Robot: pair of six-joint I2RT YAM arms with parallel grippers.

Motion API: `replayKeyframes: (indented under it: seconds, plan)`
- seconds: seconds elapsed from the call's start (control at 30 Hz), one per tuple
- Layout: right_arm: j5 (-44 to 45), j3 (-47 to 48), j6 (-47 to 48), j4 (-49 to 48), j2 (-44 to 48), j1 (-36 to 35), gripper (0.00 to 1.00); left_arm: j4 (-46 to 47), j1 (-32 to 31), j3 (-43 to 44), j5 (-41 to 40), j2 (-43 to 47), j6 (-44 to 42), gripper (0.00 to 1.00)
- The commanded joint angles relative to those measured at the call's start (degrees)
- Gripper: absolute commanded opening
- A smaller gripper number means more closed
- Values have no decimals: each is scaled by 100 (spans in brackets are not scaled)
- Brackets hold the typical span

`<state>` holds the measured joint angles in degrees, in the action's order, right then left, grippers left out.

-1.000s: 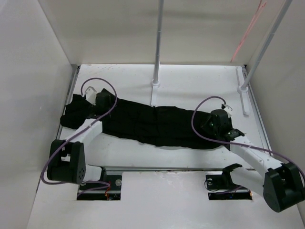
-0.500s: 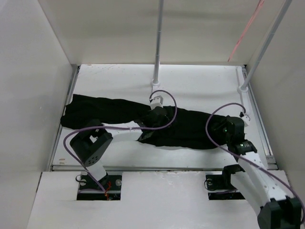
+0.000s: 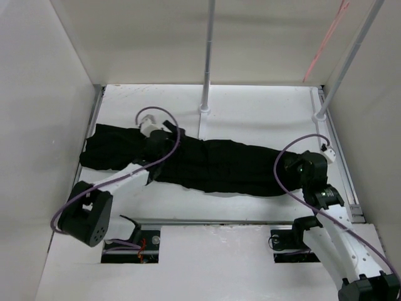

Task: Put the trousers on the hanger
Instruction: Fold the trousers

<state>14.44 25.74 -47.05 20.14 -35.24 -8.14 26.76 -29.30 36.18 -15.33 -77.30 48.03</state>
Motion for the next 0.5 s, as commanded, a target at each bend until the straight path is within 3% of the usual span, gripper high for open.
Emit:
replayKeyframes:
  seconds: [0.0, 0.07, 0.17, 0.23, 0.33, 0.47]
  plan:
    - [51, 415, 160, -159, -35, -349, 20, 171, 935, -444, -417, 329, 373, 72]
    - [42, 371, 196, -334, -123, -578, 19, 154, 1570, -542, -401, 207, 583, 62]
    - [33, 292, 213, -765, -569, -938, 19, 233, 2457, -473, 37, -258, 1005, 37]
    - [-81, 344, 187, -1054, -1052, -1271, 20, 242, 2915, -350, 371, -566, 1225, 31]
    - [-46, 432, 170, -1643, -1703, -1808, 24, 128, 3487, -454, 496, -620, 1349, 30]
    - [-151, 616, -128, -2391, -2809, -2020, 24, -153, 4014, -674, 312, -663, 1402, 32]
